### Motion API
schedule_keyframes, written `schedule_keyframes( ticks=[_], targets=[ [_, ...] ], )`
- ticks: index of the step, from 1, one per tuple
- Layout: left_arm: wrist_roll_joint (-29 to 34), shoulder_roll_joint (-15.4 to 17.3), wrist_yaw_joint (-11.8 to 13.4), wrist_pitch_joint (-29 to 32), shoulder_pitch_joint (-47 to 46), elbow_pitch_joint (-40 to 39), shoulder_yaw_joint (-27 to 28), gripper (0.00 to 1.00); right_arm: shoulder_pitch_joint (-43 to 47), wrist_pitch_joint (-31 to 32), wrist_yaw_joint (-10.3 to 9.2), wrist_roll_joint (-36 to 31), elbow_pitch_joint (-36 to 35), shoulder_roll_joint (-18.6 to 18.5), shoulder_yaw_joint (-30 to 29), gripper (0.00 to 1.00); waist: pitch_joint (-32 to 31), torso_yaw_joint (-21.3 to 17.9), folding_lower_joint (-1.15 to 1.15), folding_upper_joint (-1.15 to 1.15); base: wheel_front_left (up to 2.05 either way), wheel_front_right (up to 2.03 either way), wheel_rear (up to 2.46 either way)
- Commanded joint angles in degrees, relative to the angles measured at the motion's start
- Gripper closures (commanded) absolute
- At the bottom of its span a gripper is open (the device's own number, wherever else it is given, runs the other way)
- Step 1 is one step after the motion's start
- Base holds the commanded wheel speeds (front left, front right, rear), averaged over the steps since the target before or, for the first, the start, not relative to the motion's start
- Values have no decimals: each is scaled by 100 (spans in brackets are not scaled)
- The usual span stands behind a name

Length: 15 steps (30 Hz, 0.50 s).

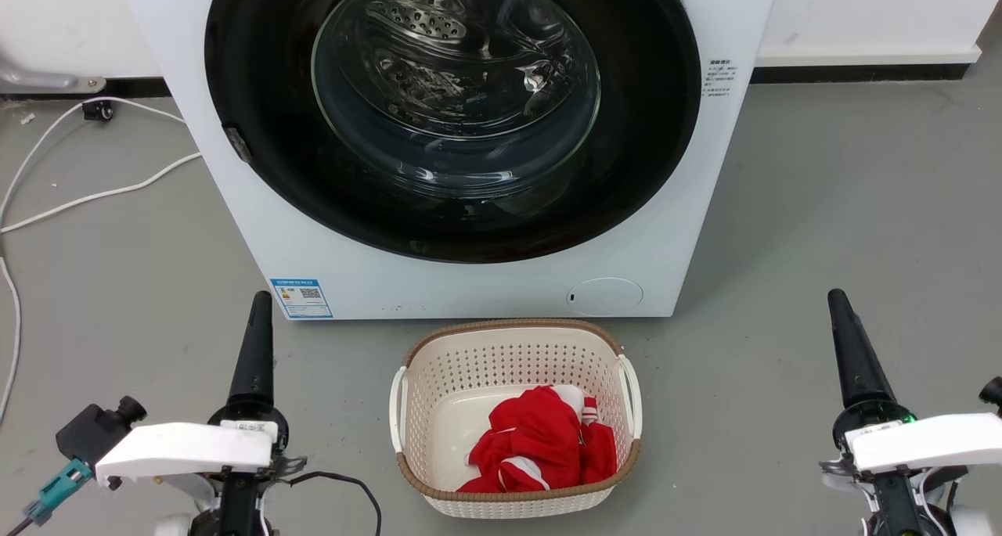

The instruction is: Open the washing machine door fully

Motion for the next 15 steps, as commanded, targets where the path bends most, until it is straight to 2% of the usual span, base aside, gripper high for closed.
schedule_keyframes(
  ticks=[1, 10, 11, 15],
  targets=[
    [267, 35, -11, -56, -142, -161, -40, 0, -39, -58, 0, -328, -179, -8, 22, 0, 0, -2, 0, 0, 0, 0, 0],
    [1549, 88, -12, -233, -53, -289, -87, 0, 98, -237, 0, -1628, -277, 1, 99, 0, -15, -15, 0, 0, 0, 0, 0],
    [1990, 124, -13, -288, -34, -287, -108, 0, 141, -265, 0, -1957, -292, 3, 104, 0, -21, -20, 0, 0, 0, 0, 0],
    [2518, 137, 3, -356, -11, -295, -142, 0, 168, -271, 0, -2339, -295, 7, 107, 0, -28, -24, 0, 0, 0, 0, 0]
  ],
)
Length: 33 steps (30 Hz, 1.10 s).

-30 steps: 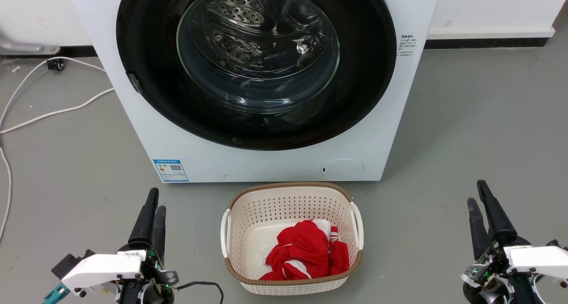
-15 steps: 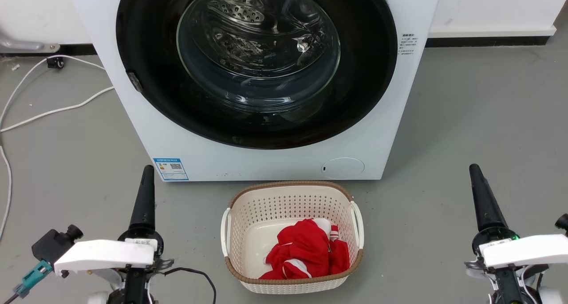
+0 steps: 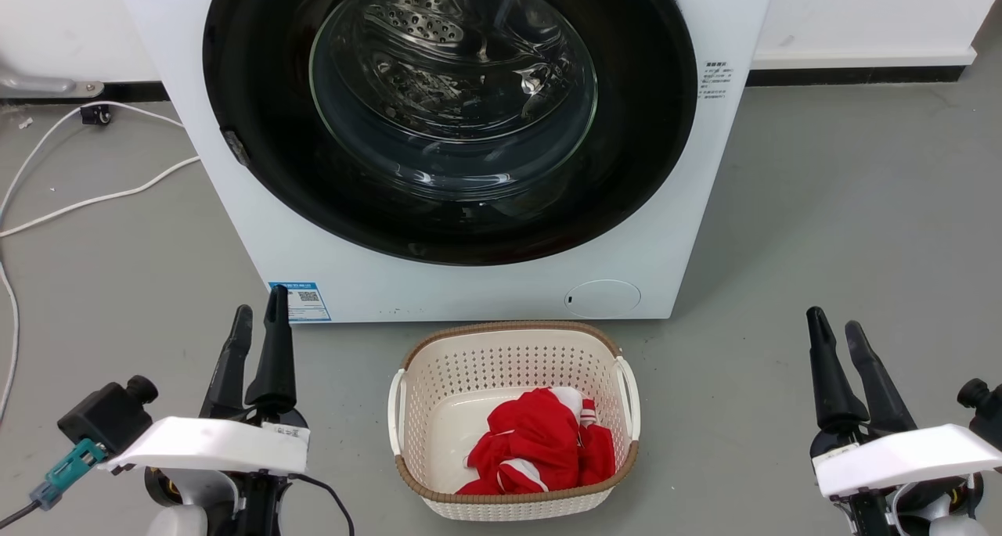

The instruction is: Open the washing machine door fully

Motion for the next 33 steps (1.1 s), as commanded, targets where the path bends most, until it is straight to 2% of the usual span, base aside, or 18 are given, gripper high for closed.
schedule_keyframes(
  ticks=[1, 16, 33],
  targets=[
    [279, 44, 14, -52, -18, -97, -31, 0, -43, -49, 0, -245, -103, 1, 11, 0, -2, 0, 0, 0, 0, 0, 0],
    [1624, 218, 254, -290, 40, -43, -348, 0, -1, -148, 0, -1477, -45, 15, 35, 0, -11, -11, 0, 0, 0, 0, 0],
    [2696, 422, 657, -527, 96, -83, -684, 0, 21, -290, 0, -2449, 18, 28, 79, 0, -20, -45, 0, 0, 0, 0, 0]
  ],
)
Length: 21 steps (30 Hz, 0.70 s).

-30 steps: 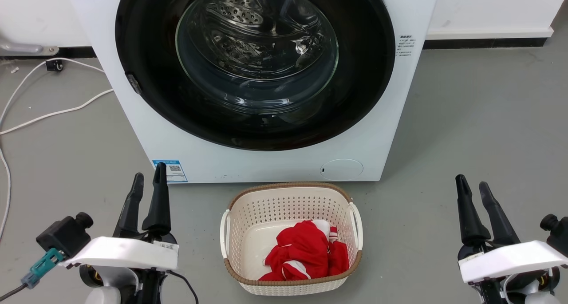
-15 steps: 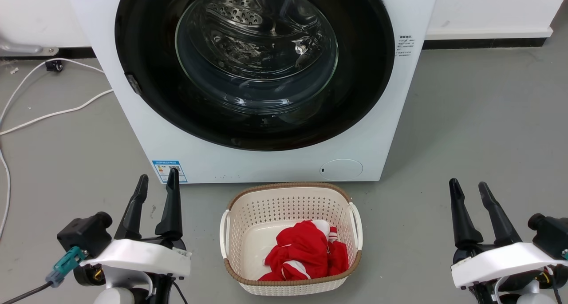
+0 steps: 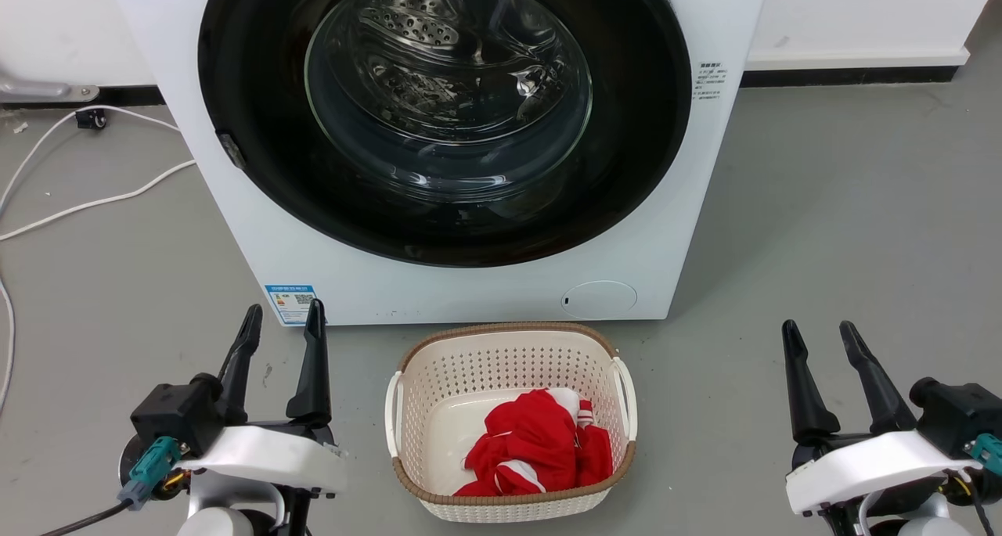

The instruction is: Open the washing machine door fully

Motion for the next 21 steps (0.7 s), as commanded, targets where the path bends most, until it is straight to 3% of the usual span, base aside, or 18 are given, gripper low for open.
schedule_keyframes(
  ticks=[1, 21],
  targets=[
    [151, 54, 58, -64, 14, -76, -16, 0, 5, -45, -2, -148, -71, 15, 5, 0, 1, -1, 0, 0, 0, 0, 0],
    [1067, 63, 296, -307, 172, -270, -78, 0, 50, -138, -2, -995, -122, 30, 95, 0, 4, 13, 0, 0, 0, 0, 0]
  ],
)
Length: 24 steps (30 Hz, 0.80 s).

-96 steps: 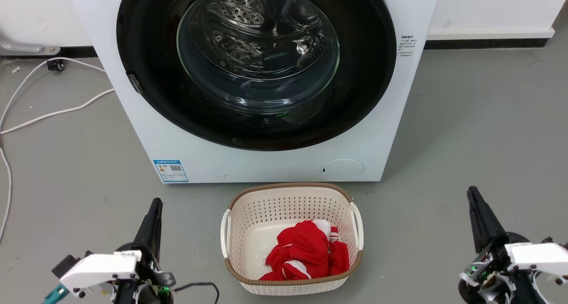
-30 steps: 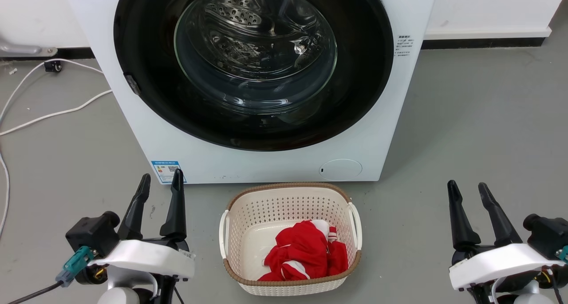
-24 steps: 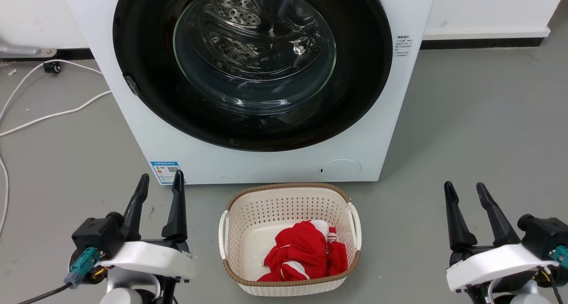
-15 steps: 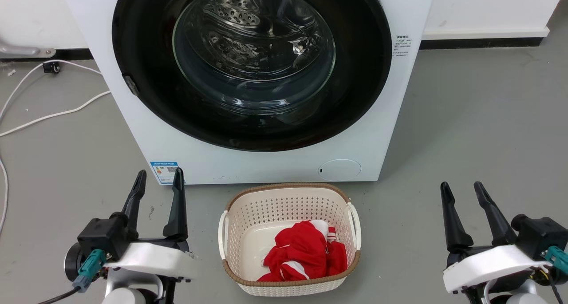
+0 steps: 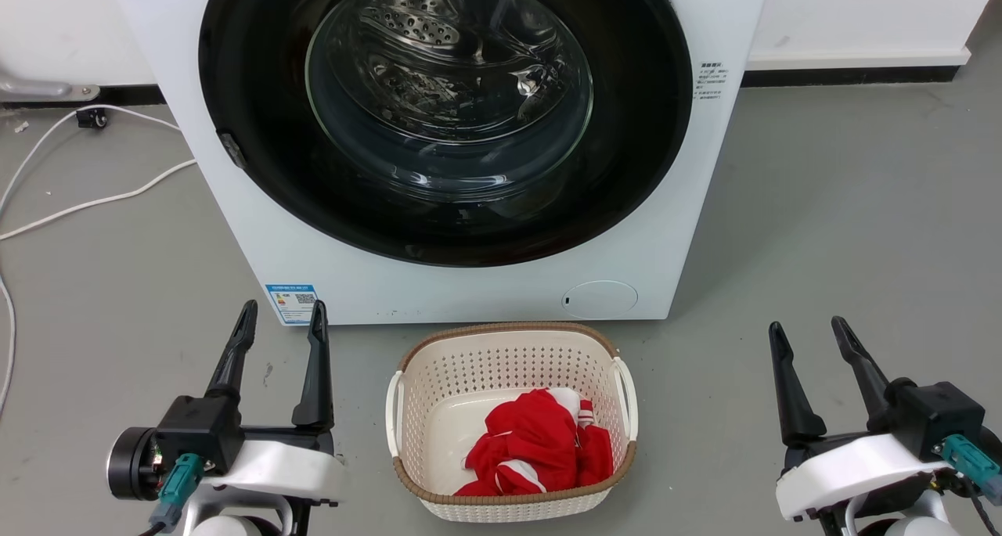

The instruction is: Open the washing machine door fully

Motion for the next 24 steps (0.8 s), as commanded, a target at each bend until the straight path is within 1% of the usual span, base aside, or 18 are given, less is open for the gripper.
schedule_keyframes(
  ticks=[1, 13, 17, 24],
  targets=[
    [124, 26, 32, -46, 49, -52, -17, 0, 38, -40, -2, -137, -52, 22, 10, 0, -1, 2, 0, 0, 0, 0, 0],
    [595, -63, 37, -170, 98, -89, 18, 0, 79, -86, -2, -628, -95, 28, 9, 0, -4, 7, 0, 0, 0, 0, 0],
    [697, -111, 3, -206, 108, -85, 77, 0, 85, -113, -2, -768, -103, 31, 17, 0, 3, 8, 0, 0, 0, 0, 0],
    [850, -214, -151, -268, 155, -45, 193, 0, 91, -180, -3, -912, -104, 35, 24, 0, 13, 8, 0, 0, 0, 0, 0]
  ],
)
